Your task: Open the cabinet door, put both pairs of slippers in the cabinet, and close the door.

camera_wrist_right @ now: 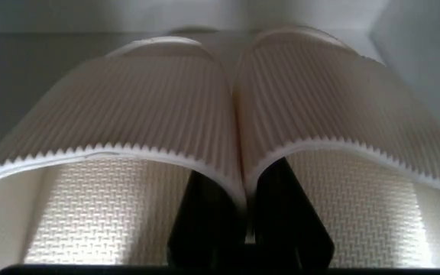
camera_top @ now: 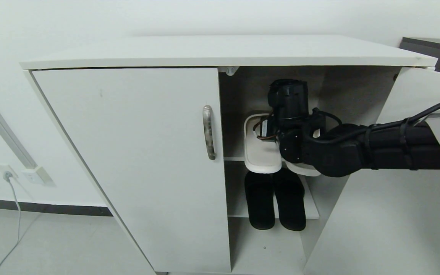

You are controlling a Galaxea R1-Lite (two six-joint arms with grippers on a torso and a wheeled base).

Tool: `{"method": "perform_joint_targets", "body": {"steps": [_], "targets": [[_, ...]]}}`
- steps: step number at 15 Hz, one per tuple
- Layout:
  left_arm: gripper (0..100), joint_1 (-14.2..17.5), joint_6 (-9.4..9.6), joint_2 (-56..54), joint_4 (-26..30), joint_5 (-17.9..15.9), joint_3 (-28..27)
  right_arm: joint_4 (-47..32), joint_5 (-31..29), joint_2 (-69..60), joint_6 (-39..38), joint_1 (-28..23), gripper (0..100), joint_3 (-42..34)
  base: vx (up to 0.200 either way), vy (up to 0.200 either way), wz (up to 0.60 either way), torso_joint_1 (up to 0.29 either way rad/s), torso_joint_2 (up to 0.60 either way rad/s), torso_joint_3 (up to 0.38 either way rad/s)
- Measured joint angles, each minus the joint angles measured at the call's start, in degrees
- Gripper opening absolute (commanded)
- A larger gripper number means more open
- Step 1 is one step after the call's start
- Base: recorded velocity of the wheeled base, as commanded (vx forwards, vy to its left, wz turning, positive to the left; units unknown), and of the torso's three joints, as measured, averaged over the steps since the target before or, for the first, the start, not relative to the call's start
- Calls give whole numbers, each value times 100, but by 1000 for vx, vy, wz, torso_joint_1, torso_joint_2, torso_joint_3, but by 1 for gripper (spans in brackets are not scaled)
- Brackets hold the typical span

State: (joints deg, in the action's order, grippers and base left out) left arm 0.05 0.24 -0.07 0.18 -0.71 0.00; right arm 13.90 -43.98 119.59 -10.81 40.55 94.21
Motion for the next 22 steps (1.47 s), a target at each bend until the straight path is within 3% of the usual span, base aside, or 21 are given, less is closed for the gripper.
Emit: {"method": "perform_joint_targets", "body": {"steps": [6, 16, 17, 22], "targets": [[0, 2, 0, 0, 0, 2, 0, -728, 55, 425, 1, -160, 0, 1097, 0, 0, 0, 0, 0, 0], [0, 2, -4, 0, -2, 0, 0, -728, 41, 596, -7, -171, 0, 1089, 0, 0, 0, 0, 0, 0], [0, 2, -4, 0, -2, 0, 0, -725, 39, 601, -7, -172, 100, 1069, 0, 0, 0, 0, 0, 0], [0, 2, -4, 0, -2, 2, 0, -720, 46, 596, -11, -161, 100, 970, 0, 0, 0, 0, 0, 0]]}}
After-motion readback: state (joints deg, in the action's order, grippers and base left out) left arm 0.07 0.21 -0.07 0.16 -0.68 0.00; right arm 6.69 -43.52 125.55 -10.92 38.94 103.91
